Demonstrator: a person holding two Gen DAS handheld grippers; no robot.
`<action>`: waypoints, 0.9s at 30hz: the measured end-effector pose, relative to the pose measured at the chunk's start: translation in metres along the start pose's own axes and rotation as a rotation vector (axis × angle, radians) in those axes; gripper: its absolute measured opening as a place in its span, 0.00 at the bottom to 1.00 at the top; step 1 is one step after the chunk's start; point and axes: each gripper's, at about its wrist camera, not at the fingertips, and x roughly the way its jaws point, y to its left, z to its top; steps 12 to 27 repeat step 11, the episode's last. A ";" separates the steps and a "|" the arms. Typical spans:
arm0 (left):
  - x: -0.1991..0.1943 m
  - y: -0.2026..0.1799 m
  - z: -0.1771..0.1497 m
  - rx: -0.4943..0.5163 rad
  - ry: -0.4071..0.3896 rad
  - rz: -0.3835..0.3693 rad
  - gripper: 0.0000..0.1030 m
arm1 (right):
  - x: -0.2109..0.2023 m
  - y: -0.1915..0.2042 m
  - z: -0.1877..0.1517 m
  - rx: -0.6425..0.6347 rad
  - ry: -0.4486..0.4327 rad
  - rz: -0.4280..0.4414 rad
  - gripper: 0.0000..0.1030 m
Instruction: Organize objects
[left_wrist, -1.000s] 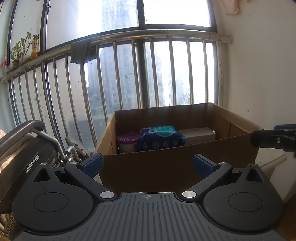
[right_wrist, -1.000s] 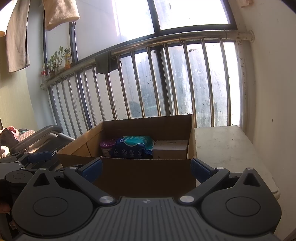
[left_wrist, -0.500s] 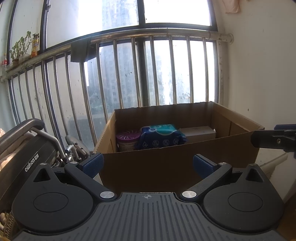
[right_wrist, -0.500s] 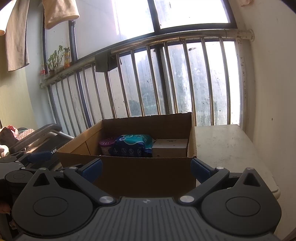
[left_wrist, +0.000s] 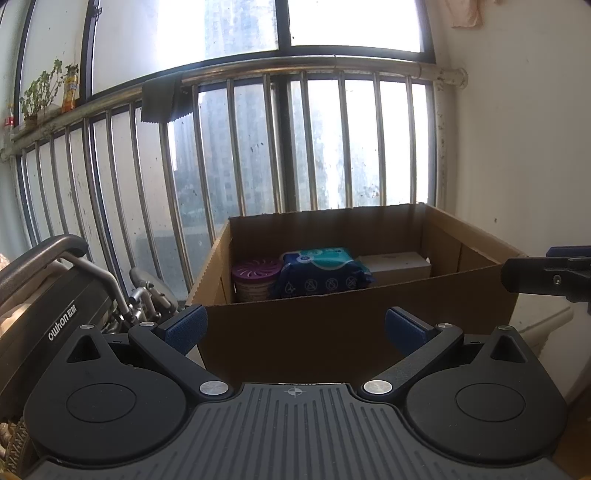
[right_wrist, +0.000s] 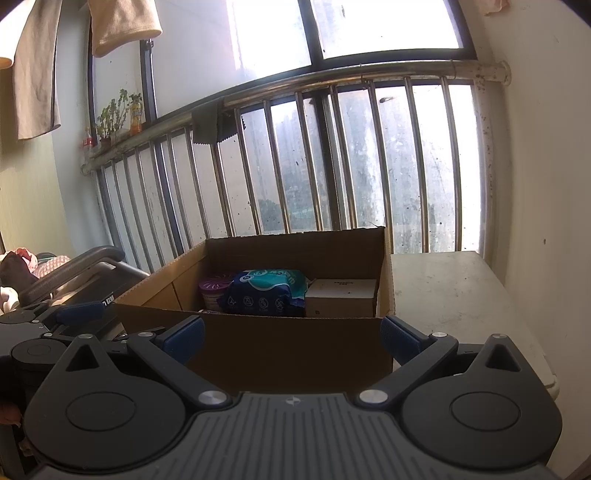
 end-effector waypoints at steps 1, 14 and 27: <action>0.000 0.000 0.000 0.002 0.000 -0.001 1.00 | 0.000 0.000 0.000 0.000 -0.001 0.001 1.00; 0.000 0.002 0.000 -0.007 -0.004 -0.008 1.00 | 0.000 -0.002 0.001 0.004 -0.001 -0.004 1.00; 0.000 0.002 0.000 -0.007 -0.004 -0.008 1.00 | 0.000 -0.002 0.001 0.004 -0.001 -0.004 1.00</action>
